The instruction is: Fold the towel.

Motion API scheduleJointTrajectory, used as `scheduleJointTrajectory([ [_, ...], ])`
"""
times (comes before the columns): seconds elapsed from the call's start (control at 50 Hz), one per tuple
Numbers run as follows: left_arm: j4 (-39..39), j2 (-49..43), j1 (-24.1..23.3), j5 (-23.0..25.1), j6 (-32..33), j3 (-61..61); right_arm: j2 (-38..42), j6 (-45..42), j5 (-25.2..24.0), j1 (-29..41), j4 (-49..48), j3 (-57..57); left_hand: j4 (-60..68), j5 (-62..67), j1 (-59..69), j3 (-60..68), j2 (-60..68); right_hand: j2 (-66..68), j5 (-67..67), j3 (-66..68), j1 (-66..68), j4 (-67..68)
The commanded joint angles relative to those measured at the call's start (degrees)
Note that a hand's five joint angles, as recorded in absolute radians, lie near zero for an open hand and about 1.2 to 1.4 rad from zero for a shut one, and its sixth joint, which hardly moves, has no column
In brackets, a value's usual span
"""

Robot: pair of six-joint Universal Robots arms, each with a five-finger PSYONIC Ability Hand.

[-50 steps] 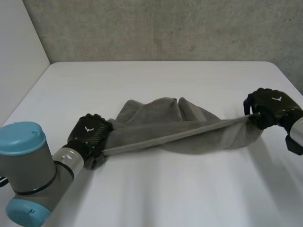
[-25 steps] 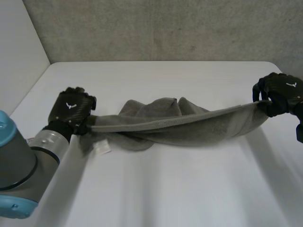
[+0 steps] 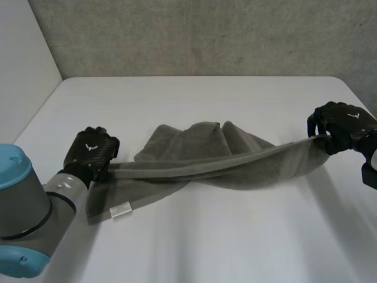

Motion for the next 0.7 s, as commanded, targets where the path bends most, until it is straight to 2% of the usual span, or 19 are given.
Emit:
scheduleJointTrajectory([
  [0.02, -2.7, 0.2, -0.3, 0.2, -0.1, -0.9, 0.3, 0.0, -0.4, 0.1, 0.0, 0.0, -3.8, 10.3, 10.0, -3.3, 9.9, 4.4, 3.4, -3.0, 4.0, -4.4],
  [0.04, -3.6, 0.1, -0.5, 0.2, -0.1, -1.1, 0.4, 0.0, -0.7, 0.1, 0.2, -0.1, -3.8, 19.8, 19.5, -3.3, 19.4, 4.4, 3.4, -3.0, 4.0, -4.4],
  [0.06, -3.6, 0.1, -0.5, 0.2, -0.1, -1.1, 0.3, 0.1, -0.8, 0.1, 0.3, -0.2, -3.8, 19.9, 19.5, -3.3, 19.5, 4.4, 3.4, -3.0, 4.0, -4.4],
  [0.08, -4.5, -0.1, -0.6, 0.2, 0.0, -1.3, 0.3, 0.1, -0.8, 0.1, 0.3, -0.2, -3.8, 33.5, 33.2, -3.3, 33.2, 4.4, 3.4, -3.0, 4.0, -4.4],
  [0.18, -6.6, 0.0, -0.1, 2.4, 0.2, 0.2, 1.1, -0.7, -2.1, 1.8, 0.8, -1.4, -3.8, 35.0, 34.7, -3.3, 34.7, 4.4, 3.4, -3.0, 4.0, -4.4],
  [0.28, -7.2, -1.2, 0.0, 4.3, 1.0, 9.5, 7.5, -4.9, -2.7, 6.8, 5.2, -12.7, -3.8, 35.0, 34.7, -3.3, 34.7, 4.4, 3.4, -3.0, 4.0, -4.4],
  [0.32, -8.5, -3.8, 0.0, 4.8, 2.2, 19.5, 9.7, -6.1, -2.4, 8.9, 6.7, -18.4, -3.8, 35.0, 34.7, -3.3, 34.7, 4.4, 3.4, -3.0, 4.0, -4.4],
  [0.34, -8.5, -3.8, 0.0, 4.8, 2.2, 19.5, 9.7, -6.1, -2.4, 8.9, 6.8, -18.4, -3.8, 35.0, 34.7, -3.3, 34.7, 4.4, 3.4, -3.0, 4.0, -4.4],
  [0.38, -11.1, -6.4, 0.0, 4.7, 3.2, 32.7, 13.4, -6.8, -1.0, 12.4, 8.3, -30.7, -3.8, 35.0, 34.7, -3.3, 34.7, 4.4, 3.4, -3.0, 4.0, -4.4],
  [0.4, -11.1, -6.4, 0.0, 4.7, 3.2, 32.8, 13.5, -6.8, -1.0, 12.4, 8.3, -30.7, -3.8, 35.0, 34.7, -3.3, 34.7, 4.4, 3.4, -3.0, 4.0, -4.4],
  [0.42, -12.4, -7.3, 0.0, 4.8, 3.2, 39.7, 14.4, -6.7, 0.5, 13.2, 8.2, -36.7, -3.8, 35.0, 34.7, -3.3, 34.7, 4.4, 3.4, -3.0, 4.0, -4.4],
  [0.44, -12.4, -7.3, -0.1, 4.8, 3.2, 39.7, 14.6, -6.0, 2.4, 13.6, 7.5, -42.6, -3.8, 35.0, 34.7, -3.3, 34.7, 4.4, 3.4, -3.0, 4.0, -4.4],
  [0.46, -13.2, -7.6, -0.4, 4.5, 3.1, 46.4, 14.6, -6.0, 2.5, 13.6, 7.5, -42.7, -3.8, 35.0, 34.7, -3.3, 34.7, 4.4, 3.4, -3.0, 4.0, -4.4],
  [0.48, -13.2, -7.3, -0.4, 4.4, 2.9, 52.4, 14.6, -4.0, 5.1, 14.0, 5.9, -48.1, -3.8, 35.0, 34.7, -3.3, 34.7, 4.4, 3.4, -3.0, 4.0, -4.4],
  [0.5, -13.3, -7.3, -0.4, 4.4, 2.9, 52.5, 14.6, -4.0, 5.1, 14.0, 5.9, -48.1, -3.8, 35.0, 34.7, -3.3, 34.7, 4.4, 3.4, -3.0, 4.0, -4.4],
  [0.54, -12.6, -5.8, -0.9, 4.6, 2.1, 61.4, 13.1, 2.8, 8.7, 14.0, -0.7, -54.9, -3.8, 35.0, 34.7, -3.3, 34.7, 4.4, 3.4, -3.0, 4.0, -4.4],
  [0.6, -11.5, -4.2, -1.0, 4.5, 1.3, 63.7, 9.2, 8.8, 9.5, 13.5, -8.2, -54.5, -3.8, 35.0, 34.7, -3.3, 34.7, 4.4, 3.4, -3.0, 4.0, -4.4],
  [0.66, -9.0, -0.7, -1.0, 5.0, -1.4, 63.3, 7.6, 10.7, 9.3, 13.3, -10.6, -52.9, -3.8, 35.0, 34.7, -3.3, 34.7, 4.4, 3.4, -3.0, 4.0, -4.4],
  [0.7, -7.6, 1.5, -0.6, 6.0, -3.4, 57.9, 4.7, 11.0, 7.2, 12.9, -12.9, -45.5, -3.8, 35.0, 34.7, -3.3, 34.7, 4.4, 3.4, -3.0, 4.0, -4.4],
])
